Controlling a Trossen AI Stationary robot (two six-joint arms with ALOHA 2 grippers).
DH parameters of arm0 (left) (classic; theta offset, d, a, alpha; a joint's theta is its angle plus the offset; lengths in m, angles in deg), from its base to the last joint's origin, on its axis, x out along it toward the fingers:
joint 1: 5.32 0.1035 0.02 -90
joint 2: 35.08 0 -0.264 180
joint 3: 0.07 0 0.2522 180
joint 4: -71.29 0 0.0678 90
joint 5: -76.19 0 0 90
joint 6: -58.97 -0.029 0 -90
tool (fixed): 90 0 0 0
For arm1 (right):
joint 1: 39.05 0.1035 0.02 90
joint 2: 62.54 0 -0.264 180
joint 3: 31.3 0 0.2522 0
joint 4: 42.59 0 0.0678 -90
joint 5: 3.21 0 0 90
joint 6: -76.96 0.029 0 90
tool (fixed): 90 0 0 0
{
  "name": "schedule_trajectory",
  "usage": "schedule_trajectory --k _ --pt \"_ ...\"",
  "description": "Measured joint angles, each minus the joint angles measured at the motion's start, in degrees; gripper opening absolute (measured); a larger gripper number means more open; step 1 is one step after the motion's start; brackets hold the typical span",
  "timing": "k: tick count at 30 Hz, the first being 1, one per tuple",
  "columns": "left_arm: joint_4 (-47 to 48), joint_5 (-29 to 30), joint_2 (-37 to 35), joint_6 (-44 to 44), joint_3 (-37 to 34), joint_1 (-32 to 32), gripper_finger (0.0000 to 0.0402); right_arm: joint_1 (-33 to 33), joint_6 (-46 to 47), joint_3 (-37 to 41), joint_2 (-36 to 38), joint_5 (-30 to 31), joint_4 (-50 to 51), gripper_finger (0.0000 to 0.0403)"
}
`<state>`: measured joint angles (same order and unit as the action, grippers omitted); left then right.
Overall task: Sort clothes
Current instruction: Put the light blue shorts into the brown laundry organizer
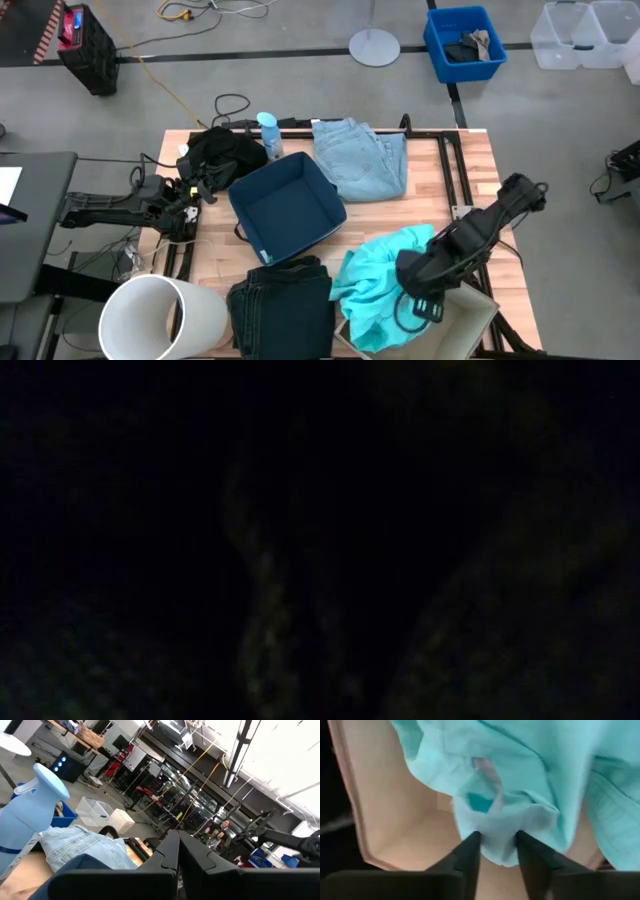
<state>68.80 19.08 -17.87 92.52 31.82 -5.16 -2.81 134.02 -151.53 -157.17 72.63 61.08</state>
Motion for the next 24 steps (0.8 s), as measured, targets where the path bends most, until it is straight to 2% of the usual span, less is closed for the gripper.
schedule_trajectory --k 3,5,12,16,20,24 --pt "0.04 0.02 0.02 0.16 0.0 0.0 0.0 0.14 -7.3 0.02 -1.71 -0.75 0.09 0.0209" --pt "0.04 0.02 0.0 0.4 0.0 0.0 0.0 0.14 -10.88 0.02 -2.07 -1.13 0.09 0.0224" --pt "0.1 0.02 0.01 1.0 0.0 0.0 0.0 -0.97 -16.59 0.02 -0.4 -1.11 0.11 0.0218" --pt "0.11 0.04 0.01 1.24 0.0 0.0 0.0 -2.17 -16.1 0.02 2.04 -1.71 -0.23 0.0213" --pt "0.13 0.04 0.02 1.43 0.0 -0.02 0.0 -4.8 -10.77 0.02 5.05 -5.35 -2.48 0.0213" --pt "0.3 0.04 0.01 1.43 0.0 0.0 0.0 -9.15 -6.15 -0.04 6.52 -3.85 -6.38 0.0213"
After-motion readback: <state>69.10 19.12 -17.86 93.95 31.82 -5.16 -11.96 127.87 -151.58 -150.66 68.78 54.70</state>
